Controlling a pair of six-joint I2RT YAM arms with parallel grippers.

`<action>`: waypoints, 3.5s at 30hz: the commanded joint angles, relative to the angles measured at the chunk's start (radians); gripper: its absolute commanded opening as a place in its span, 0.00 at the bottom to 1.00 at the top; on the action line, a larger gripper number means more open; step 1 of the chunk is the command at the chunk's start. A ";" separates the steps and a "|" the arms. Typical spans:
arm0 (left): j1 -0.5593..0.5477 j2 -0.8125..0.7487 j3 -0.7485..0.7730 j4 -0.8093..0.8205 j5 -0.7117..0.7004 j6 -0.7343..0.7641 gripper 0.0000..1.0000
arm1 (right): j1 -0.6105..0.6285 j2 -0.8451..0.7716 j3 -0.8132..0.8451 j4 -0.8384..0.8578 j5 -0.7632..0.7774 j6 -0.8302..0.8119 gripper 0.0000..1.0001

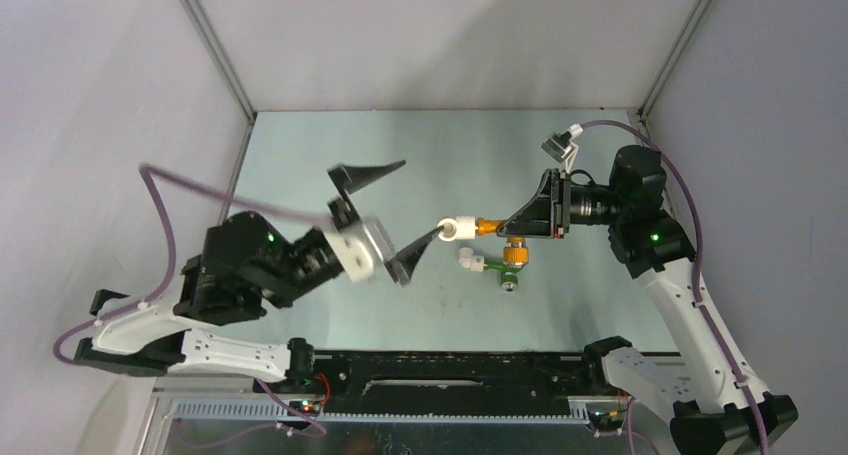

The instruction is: Install the water faucets

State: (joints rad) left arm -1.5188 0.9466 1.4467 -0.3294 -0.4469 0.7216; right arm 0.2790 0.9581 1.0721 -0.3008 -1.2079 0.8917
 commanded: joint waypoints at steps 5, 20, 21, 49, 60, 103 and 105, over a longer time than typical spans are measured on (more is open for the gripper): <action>0.339 0.046 0.093 -0.101 0.312 -0.956 1.00 | -0.005 -0.011 0.012 -0.047 0.001 -0.069 0.00; 0.762 0.019 -0.403 0.314 0.980 -1.917 1.00 | -0.004 -0.010 0.011 -0.025 -0.002 -0.046 0.00; 0.762 0.024 -0.424 0.384 0.998 -1.952 1.00 | -0.005 -0.010 0.011 -0.025 -0.001 -0.046 0.00; 0.657 0.140 -0.145 -0.103 0.944 -1.543 0.33 | -0.005 -0.006 0.012 -0.005 0.071 0.013 0.00; 0.488 0.206 -0.008 -0.462 0.632 -1.260 0.40 | -0.005 0.040 0.010 -0.011 0.137 0.053 0.00; 0.474 0.023 -0.101 -0.491 0.057 -1.238 1.00 | 0.385 0.926 0.192 0.033 0.538 -0.383 0.32; 0.495 0.018 -0.113 -0.483 0.061 -1.237 1.00 | 0.384 0.938 0.214 0.004 0.571 -0.400 0.51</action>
State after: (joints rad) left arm -1.0599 0.9833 1.3407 -0.8482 -0.4110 -0.4812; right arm 0.6621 1.8919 1.1919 -0.2768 -0.6876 0.5488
